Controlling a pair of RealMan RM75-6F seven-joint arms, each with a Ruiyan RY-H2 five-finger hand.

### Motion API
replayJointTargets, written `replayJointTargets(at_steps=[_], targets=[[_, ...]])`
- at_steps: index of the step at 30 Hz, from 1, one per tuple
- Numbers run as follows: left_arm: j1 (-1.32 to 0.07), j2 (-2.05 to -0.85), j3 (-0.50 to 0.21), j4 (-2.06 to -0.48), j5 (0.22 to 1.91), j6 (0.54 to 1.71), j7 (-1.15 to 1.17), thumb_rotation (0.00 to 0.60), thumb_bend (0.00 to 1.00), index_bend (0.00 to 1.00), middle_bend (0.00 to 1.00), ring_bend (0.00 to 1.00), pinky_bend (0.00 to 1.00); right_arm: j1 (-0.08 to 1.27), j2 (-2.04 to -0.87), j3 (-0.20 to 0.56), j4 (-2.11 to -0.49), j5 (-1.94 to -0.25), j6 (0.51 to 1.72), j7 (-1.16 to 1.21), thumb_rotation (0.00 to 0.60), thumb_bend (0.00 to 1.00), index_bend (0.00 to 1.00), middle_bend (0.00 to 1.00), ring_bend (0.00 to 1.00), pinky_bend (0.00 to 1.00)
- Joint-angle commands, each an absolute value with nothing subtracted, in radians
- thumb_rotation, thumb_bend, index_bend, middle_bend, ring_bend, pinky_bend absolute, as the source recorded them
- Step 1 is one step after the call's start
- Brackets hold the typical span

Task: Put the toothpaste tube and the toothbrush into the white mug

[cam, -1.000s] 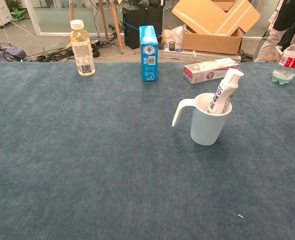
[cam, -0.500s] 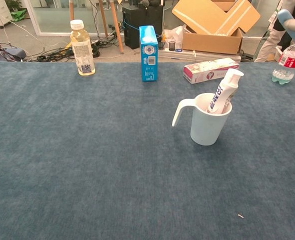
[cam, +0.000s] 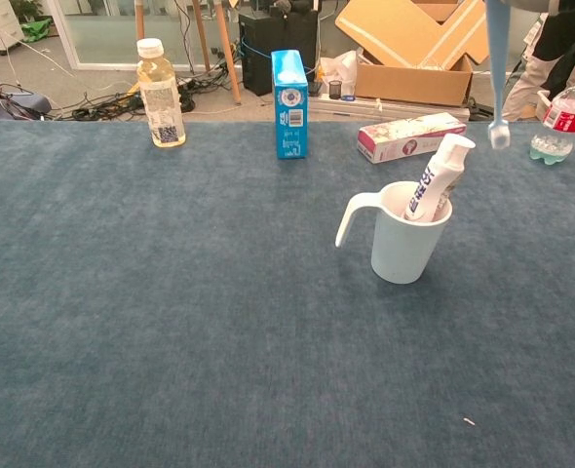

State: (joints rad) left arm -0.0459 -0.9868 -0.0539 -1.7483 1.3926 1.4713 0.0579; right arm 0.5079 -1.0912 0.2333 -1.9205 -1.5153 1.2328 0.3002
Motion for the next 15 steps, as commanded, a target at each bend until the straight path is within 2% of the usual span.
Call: replayJointTargets(at_steps=[1, 7, 15], targets=[[-0.046, -0.986, -0.054, -1.749, 1.393, 1.471, 0.058, 0.6, 0.0, 0.47, 0.32, 0.33, 0.39, 0.517, -1.109, 0.231, -1.915, -1.533, 1.237, 0.388, 0.6, 0.35, 0.65, 1.0, 1.0, 1.0], [-0.047, -0.987, -0.053, -1.749, 1.393, 1.469, 0.06, 0.6, 0.0, 0.47, 0.32, 0.33, 0.39, 0.528, -1.155, 0.226, -1.873, -1.538, 1.239, 0.454, 0.6, 0.35, 0.65, 1.0, 1.0, 1.0], [-0.045, -0.983, -0.051, -1.754, 1.393, 1.468, 0.056, 0.6, 0.0, 0.47, 0.32, 0.33, 0.39, 0.552, -1.274, 0.207, -1.731, -1.554, 1.239, 0.568, 0.6, 0.35, 0.66, 1.0, 1.0, 1.0]])
